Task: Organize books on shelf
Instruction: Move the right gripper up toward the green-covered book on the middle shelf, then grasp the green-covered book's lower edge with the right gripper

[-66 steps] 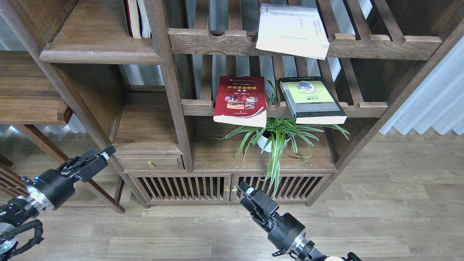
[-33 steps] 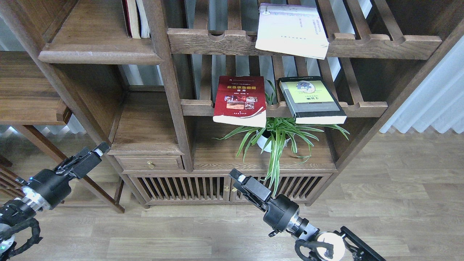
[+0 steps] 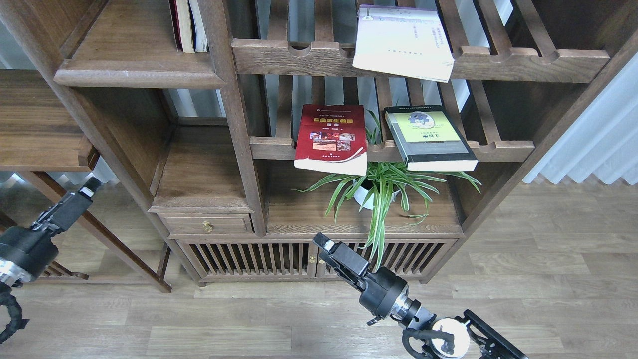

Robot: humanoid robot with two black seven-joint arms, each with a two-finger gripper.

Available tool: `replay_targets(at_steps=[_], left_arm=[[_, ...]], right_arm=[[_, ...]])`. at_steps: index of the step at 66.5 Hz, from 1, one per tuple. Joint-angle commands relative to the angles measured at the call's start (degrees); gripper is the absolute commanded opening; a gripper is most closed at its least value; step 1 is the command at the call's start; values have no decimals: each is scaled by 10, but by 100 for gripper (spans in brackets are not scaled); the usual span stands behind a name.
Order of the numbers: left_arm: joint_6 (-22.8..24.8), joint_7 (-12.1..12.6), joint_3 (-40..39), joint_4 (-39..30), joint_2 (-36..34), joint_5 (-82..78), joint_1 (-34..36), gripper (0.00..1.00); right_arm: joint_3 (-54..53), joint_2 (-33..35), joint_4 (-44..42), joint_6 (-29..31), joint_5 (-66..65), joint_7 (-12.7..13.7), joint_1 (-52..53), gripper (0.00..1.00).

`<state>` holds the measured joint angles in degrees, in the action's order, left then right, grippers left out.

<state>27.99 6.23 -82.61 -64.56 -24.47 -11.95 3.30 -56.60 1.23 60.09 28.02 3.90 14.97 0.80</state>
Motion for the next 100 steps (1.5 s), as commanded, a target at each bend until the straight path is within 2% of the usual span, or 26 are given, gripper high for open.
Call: replay_targets(at_steps=[1,9,11,18,25,37,57,68,81,88,95,100], left_arm=[[0,0,-1,9,13,2,2,100],[0,0,-10,10,12,5,8,100],[0,0,-19,15,10,15,12,100],[0,0,-22,17,10,20,13,100],[0,0,-22,22,13,20,13,100],[0,0,-23,24,14,20,15,100],[0,0,-26,24,13,20,17,100],[0,0,-26,28,13,20,20,100],[0,0,-26,29,14,20,22,100],[0,0,-26,29,14,20,22,100],[0,0,-26,29,14,20,23,100],[0,0,-26,29,13,20,23,100]], right_arm=[[12,7,7,0,0,2,-11,99],[14,26,13,0,-8,2,0,99],[1,16,5,0,-5,-9,12,99],[-32,8,-8,0,0,-23,39,99],[-87,-12,-45,0,45,-57,80,99],[-120,-12,-45,0,76,-95,81,99],[-125,-12,-53,-6,95,-110,83,99],[-151,-12,-53,-73,163,-111,96,99],[-185,-12,-53,-129,168,-119,115,98],[-187,-12,-54,-167,168,-142,126,97],[-193,-12,-53,-226,170,-181,133,93],[-206,-12,-54,-253,171,-195,136,92]])
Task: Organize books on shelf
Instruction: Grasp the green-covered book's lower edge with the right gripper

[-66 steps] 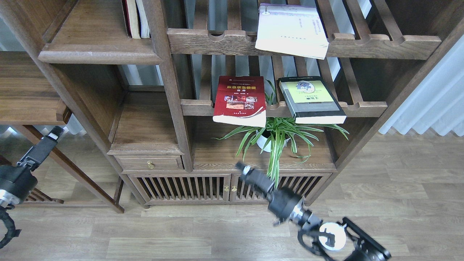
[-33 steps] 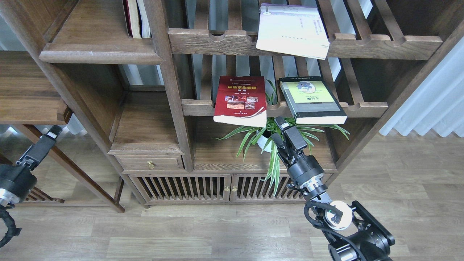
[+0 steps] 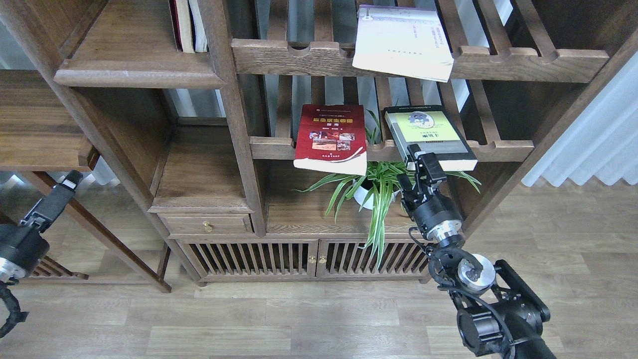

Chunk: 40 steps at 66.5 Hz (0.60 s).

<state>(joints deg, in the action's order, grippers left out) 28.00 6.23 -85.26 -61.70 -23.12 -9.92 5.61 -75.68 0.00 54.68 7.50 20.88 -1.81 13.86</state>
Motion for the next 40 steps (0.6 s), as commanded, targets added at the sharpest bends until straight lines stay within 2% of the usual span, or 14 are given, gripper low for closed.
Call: replay_targets(at_steps=[1,10,26,40], left_arm=[[0,0,0,0,-1,0,0,100],[0,0,-1,0,-1,0,0,100],[0,0,-1,0,-1,0,0,100],[0,0,-1,6,-2,0,-1,100]], right_arm=[[-18,0,0,-52,1,-28,6,91],[-38,0,0,-55,1,-28,7,86],[-32,0,5,-19,-1,-28,6,87],[-18,0,4,-19,-12,-28,9,91]])
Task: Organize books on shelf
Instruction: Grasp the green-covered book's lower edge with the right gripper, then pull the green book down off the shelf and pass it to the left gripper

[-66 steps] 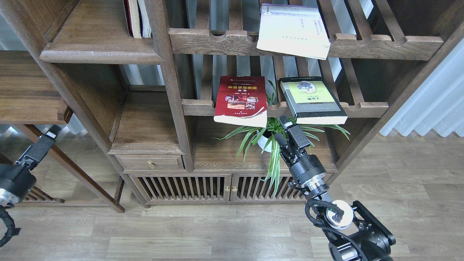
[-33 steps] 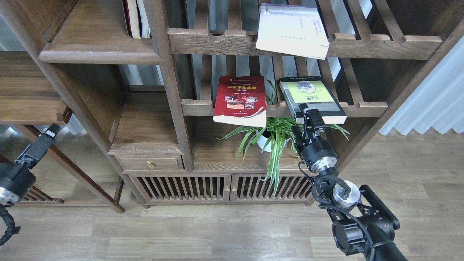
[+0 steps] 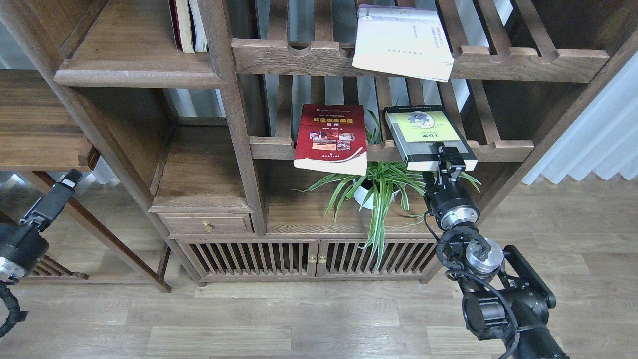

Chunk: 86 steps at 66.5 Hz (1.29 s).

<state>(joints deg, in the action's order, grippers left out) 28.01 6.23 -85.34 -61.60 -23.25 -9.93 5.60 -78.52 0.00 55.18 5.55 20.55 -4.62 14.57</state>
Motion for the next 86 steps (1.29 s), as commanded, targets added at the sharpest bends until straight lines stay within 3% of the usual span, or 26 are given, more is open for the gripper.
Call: replay_targets(at_steps=[1,11,19,20,31,35,57,66,74,86], left_arm=[[0,0,0,6,0,0,0,100],[0,-1,0,8,0,1,0,100],[0,-1,-1,8,0,1,0,100],[0,-1,-1,8,1,1,0,100],[0,-1,-1,8,0,1,0,100],[0,-1,-3,8,0,1,0,100],[0,-1,-10,9,-2,1,-1,100],[0,-1,-10,11,1,1,-1,100],[0,-2,-10,17,1,2,-4,100],[0,0,-6,31,2,13,-5,100]], right_arm=[[11,0,-1,2,-10,0,3,92],[12,0,-3,0,-13,0,14,92],[9,0,-5,5,-11,-1,12,81],[5,0,-5,17,-12,-1,12,71],[2,0,-7,73,-12,-8,4,27],[2,0,-8,92,-12,-21,-1,4],[13,0,-7,86,-37,-25,-29,2],[11,0,43,128,-30,-27,-57,2],[6,0,126,153,-27,-25,-168,1],[4,27,144,224,-8,-21,-263,1]])
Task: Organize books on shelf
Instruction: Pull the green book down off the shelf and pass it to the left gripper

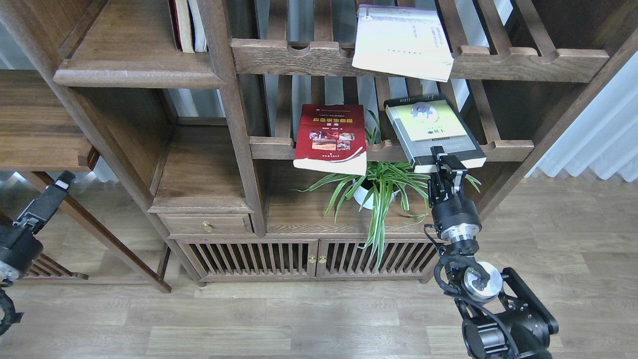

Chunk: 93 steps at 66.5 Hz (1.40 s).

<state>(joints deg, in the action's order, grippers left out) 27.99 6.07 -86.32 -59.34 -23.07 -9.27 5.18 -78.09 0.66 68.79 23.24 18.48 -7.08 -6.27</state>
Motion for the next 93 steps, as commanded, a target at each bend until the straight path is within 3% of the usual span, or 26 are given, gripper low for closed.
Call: replay_targets(at_steps=[1,14,27,31,33,41,55,70,93], left_arm=[[0,2,4,12,1,7,0,100],[0,-6,24,42,37,25,-6,100],[0,-3,118,83,60,39,-12,100],[0,-6,148,81,65,40,-12,100],[0,-5,170,76,77,53,-13,100],[0,-3,231,49,91,143,-25,100],[0,-1,378,-3,65,333,-19,100],[0,-8,497,-11,42,391,0,100],[0,-8,536,-4,72,392,5,100]], right_arm=[[1,28,7,48,14,3,-61,1],[17,55,6,48,14,13,-132,2],[63,44,1,48,3,29,-143,2],[77,29,-6,48,-8,42,-143,3],[94,10,-20,48,-26,63,-143,3],[126,-7,-58,48,-60,101,-139,3],[151,-7,-71,48,-73,108,-132,3],[181,-7,-72,48,-70,125,-132,3],[226,-7,-71,48,-70,133,-132,3]])
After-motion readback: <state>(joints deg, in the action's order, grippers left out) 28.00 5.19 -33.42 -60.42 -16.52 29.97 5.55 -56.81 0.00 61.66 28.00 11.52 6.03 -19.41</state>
